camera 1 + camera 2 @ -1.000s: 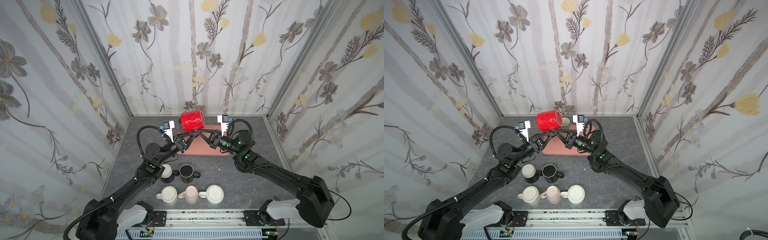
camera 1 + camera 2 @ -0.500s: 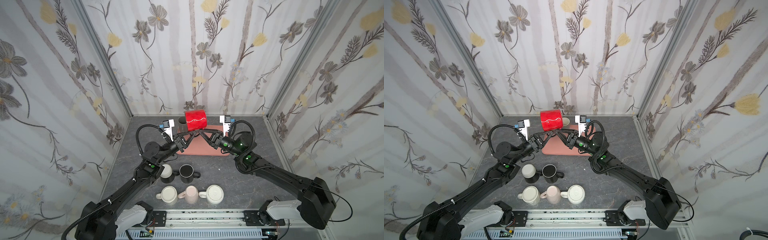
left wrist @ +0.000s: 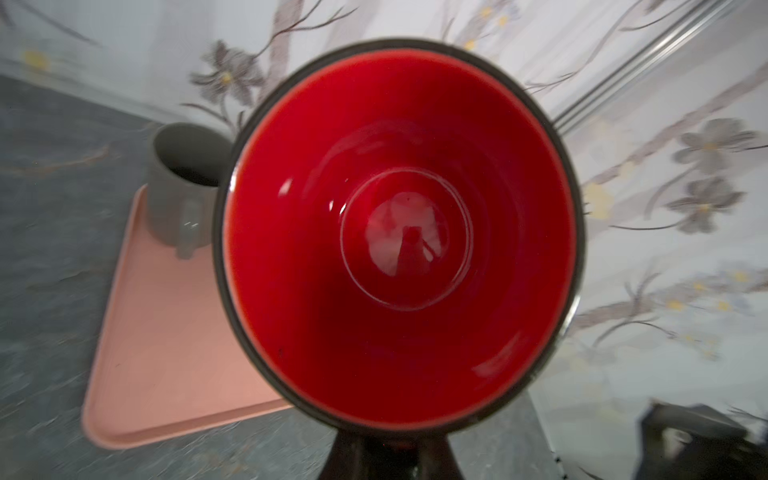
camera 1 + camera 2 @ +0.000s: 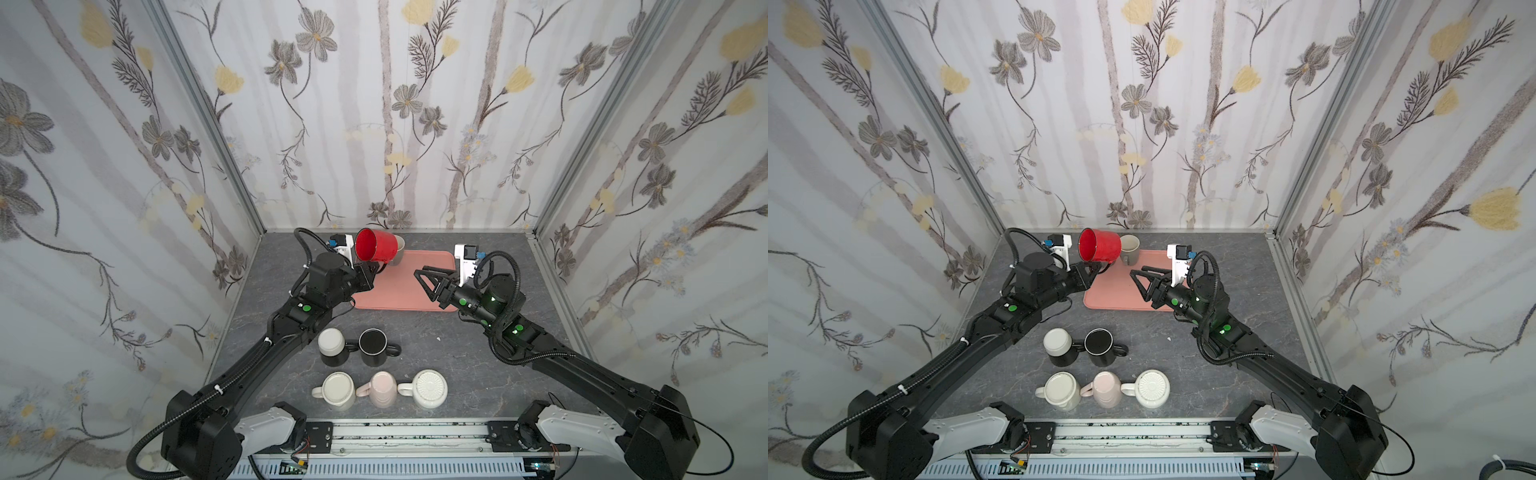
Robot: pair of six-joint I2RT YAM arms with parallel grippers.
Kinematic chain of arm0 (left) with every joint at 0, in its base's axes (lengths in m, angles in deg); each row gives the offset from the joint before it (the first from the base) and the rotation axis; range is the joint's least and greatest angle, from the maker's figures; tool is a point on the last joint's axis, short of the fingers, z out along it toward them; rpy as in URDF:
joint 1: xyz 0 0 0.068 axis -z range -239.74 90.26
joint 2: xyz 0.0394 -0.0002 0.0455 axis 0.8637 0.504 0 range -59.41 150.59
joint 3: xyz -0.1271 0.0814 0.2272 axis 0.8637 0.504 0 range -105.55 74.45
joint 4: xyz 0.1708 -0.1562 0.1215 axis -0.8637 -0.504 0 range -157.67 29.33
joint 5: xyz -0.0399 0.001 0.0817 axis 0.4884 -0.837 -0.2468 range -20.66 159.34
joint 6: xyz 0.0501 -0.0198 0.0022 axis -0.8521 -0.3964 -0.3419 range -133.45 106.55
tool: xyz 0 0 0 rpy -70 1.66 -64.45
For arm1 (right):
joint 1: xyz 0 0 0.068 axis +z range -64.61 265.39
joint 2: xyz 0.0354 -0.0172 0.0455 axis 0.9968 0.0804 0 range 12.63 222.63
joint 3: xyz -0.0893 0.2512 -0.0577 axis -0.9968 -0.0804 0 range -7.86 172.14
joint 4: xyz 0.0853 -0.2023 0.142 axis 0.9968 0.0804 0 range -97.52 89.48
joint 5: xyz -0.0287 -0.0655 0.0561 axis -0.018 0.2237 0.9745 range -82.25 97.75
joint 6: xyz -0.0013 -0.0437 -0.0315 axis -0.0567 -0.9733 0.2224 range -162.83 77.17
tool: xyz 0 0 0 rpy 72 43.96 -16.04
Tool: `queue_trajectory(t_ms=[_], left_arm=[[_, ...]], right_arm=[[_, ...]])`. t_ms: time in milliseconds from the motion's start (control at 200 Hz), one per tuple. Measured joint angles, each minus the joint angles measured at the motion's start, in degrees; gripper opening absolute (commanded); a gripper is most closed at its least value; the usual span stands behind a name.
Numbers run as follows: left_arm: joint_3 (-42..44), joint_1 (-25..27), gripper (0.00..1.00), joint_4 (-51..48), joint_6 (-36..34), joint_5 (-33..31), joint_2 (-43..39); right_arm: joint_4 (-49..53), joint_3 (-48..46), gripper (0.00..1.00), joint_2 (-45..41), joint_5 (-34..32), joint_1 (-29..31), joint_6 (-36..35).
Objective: Turn the mug right side up
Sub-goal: 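Set the red mug upright on the tray with the left gripper while the right withdraws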
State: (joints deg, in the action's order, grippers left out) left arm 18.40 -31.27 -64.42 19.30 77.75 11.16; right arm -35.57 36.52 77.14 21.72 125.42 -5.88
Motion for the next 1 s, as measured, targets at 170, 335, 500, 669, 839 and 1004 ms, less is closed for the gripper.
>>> queue_trajectory(t_ms=[170,335,500,669,839,1004], left_arm=[[-1.4,0.3,0.0,-11.8,-2.6,-6.5,8.4],[-4.0,0.5,0.0,-16.2,-4.3,-11.4,15.9],[-6.6,0.7,0.0,-16.6,-4.9,-14.6,21.7],[-9.3,1.2,0.0,-16.2,-6.0,-18.2,27.1],[-10.8,2.1,0.0,-16.2,-7.1,-20.9,30.9],[-11.6,2.6,0.0,-16.3,-7.5,-22.0,31.9]], right_arm=[[2.7,-0.6,0.55,-0.5,-2.2,-0.3,-0.6],[4.2,-0.7,0.56,-0.9,-2.5,-0.7,-1.0],[3.6,-1.5,0.56,-1.3,-2.8,-1.1,-1.5],[5.5,-3.2,0.57,-1.9,-2.9,-1.6,-1.6],[6.1,-3.8,0.57,-3.1,-3.3,-2.6,-1.6],[6.6,-3.8,0.57,-3.3,-3.5,-3.0,-1.6]])
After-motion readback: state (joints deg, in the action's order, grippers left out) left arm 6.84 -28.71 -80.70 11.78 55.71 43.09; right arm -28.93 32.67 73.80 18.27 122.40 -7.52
